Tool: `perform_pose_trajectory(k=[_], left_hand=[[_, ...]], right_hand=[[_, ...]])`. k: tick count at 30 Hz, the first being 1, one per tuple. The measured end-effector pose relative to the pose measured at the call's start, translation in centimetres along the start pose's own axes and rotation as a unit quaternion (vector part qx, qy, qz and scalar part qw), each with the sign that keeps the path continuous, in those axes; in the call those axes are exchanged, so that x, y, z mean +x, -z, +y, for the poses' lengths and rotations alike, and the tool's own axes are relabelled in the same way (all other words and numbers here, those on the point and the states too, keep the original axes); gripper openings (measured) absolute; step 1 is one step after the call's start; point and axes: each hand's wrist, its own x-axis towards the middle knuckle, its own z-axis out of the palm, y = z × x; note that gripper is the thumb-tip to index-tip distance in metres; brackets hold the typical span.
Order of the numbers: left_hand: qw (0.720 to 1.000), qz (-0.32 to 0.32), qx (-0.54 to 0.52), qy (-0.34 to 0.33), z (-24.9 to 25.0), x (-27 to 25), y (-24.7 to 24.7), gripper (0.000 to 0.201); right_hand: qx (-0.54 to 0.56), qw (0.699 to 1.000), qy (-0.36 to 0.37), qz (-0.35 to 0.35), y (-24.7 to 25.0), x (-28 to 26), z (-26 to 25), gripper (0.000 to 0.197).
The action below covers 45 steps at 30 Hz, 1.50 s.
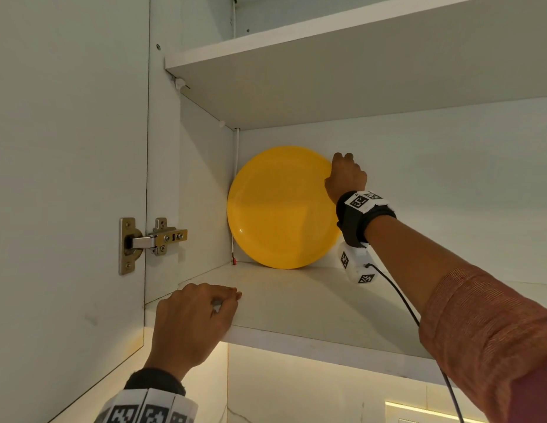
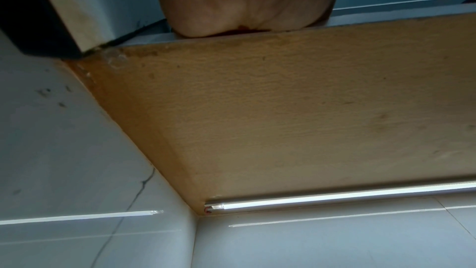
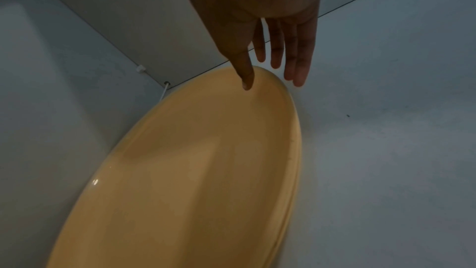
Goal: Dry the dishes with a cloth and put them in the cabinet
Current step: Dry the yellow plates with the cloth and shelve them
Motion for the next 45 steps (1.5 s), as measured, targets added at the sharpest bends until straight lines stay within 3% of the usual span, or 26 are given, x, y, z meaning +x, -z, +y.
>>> perform_pose_trajectory(k=[7, 13, 16, 18, 22, 25, 27, 30, 33, 35, 37, 39, 42, 45], left_hand=[[0.999, -0.027, 0.019, 0.026, 0.0, 0.2, 0.1, 0.064], [0.991, -0.097, 0.075, 0.05, 0.7, 0.5, 0.7, 0.029], [0.984, -0.148, 0.084, 0.059, 1.6, 0.4, 1.3, 0.032], [0.99, -0.125, 0.02, 0.057, 2.8, -0.7, 1.7, 0.03], [0.987, 0.023, -0.153, -0.032, 6.8, -6.9, 2.5, 0.034], [0.977, 0.018, -0.209, -0.041, 9.0, -14.5, 2.7, 0.03], [0.97, -0.046, -0.239, 0.016, 9.4, -19.2, 1.9, 0.023], [0.935, -0.173, -0.269, 0.151, 9.1, -26.3, 0.4, 0.016], [0.912, -0.282, -0.199, 0.224, 8.2, -34.2, -0.9, 0.015], [0.894, -0.332, -0.144, 0.265, 6.8, -39.0, -1.5, 0.015], [0.862, -0.383, -0.085, 0.322, 5.3, -43.7, -1.5, 0.017], [0.81, -0.436, -0.029, 0.391, 3.9, -48.0, -1.2, 0.019], [0.733, -0.438, 0.06, 0.518, 2.4, -52.3, -0.5, 0.034], [0.672, -0.33, 0.126, 0.651, 2.5, -54.6, 0.3, 0.06]], right_hand=[[-0.065, 0.995, 0.031, -0.07, 5.6, -1.8, -0.6, 0.027], [0.039, 0.963, -0.012, -0.267, 15.4, -6.7, -0.2, 0.022], [0.076, 0.929, -0.044, -0.36, 19.4, -11.0, 1.0, 0.021], [0.092, 0.908, -0.053, -0.405, 21.6, -14.6, 1.8, 0.024], [0.142, 0.891, -0.057, -0.429, 24.7, -23.2, 3.5, 0.024], [0.143, 0.876, -0.073, -0.454, 24.1, -31.0, 6.6, 0.02], [0.127, 0.859, -0.096, -0.487, 22.2, -36.4, 8.7, 0.018], [0.1, 0.834, -0.136, -0.526, 18.3, -44.4, 12.0, 0.017], [0.075, 0.8, -0.178, -0.567, 15.3, -53.0, 15.0, 0.012], [0.044, 0.775, -0.184, -0.603, 13.4, -58.3, 17.5, 0.019], [0.008, 0.732, -0.207, -0.649, 11.8, -63.5, 20.2, 0.033], [-0.037, 0.694, -0.219, -0.685, 11.4, -68.0, 22.2, 0.033], [-0.084, 0.674, -0.213, -0.703, 11.4, -73.5, 24.8, 0.071], [-0.105, 0.702, -0.205, -0.674, 11.1, -77.1, 26.2, 0.09]])
